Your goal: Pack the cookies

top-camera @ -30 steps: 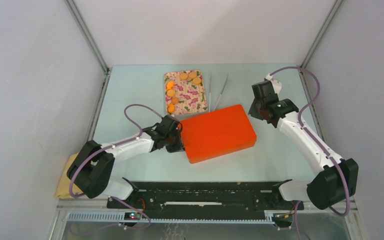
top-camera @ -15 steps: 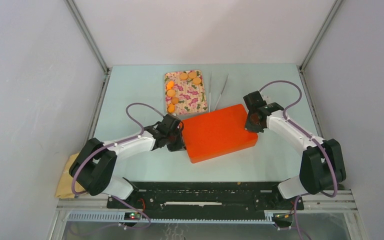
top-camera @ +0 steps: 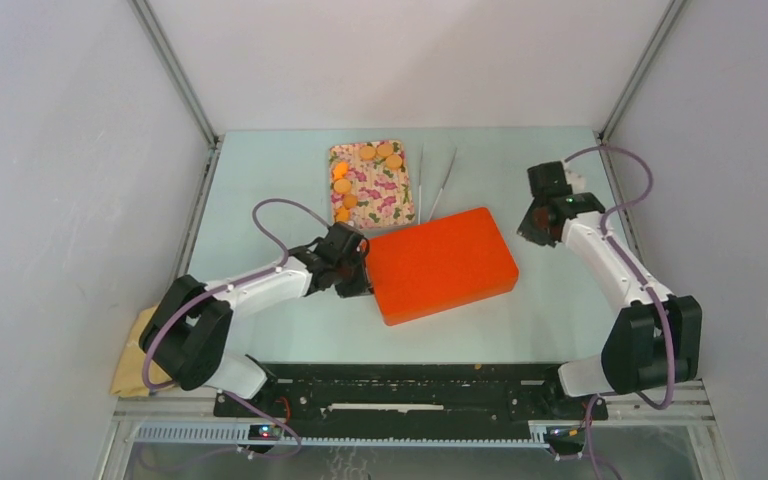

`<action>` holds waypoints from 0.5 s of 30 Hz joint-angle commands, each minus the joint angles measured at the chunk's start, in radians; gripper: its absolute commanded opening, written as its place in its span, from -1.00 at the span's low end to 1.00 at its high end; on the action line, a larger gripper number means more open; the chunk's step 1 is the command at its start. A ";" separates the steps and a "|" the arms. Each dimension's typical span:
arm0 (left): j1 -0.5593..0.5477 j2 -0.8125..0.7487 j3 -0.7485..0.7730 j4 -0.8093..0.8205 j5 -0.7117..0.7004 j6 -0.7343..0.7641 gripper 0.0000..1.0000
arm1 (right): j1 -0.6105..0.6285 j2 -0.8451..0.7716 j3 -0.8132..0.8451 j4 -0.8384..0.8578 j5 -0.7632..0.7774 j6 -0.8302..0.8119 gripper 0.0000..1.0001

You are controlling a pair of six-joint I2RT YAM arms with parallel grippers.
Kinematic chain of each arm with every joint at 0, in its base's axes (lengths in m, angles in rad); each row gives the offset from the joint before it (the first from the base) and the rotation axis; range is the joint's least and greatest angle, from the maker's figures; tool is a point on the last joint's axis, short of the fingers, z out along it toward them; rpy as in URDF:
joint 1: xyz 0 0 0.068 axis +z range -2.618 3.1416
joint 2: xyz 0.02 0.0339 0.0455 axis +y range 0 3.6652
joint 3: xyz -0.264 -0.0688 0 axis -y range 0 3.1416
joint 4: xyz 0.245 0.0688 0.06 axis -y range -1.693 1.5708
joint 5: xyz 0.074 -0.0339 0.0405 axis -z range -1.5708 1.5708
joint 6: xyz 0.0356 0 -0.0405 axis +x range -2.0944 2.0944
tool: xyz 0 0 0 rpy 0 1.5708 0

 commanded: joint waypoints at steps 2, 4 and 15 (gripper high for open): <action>0.005 -0.034 0.088 -0.093 -0.155 0.037 -1.00 | -0.090 0.035 0.076 0.029 0.001 -0.051 -1.00; 0.021 -0.035 0.089 -0.107 -0.178 0.041 -1.00 | -0.109 0.091 0.086 0.038 -0.019 -0.060 -1.00; 0.046 0.057 0.083 -0.051 -0.190 0.078 -1.00 | -0.142 0.362 0.132 0.151 -0.240 -0.077 -1.00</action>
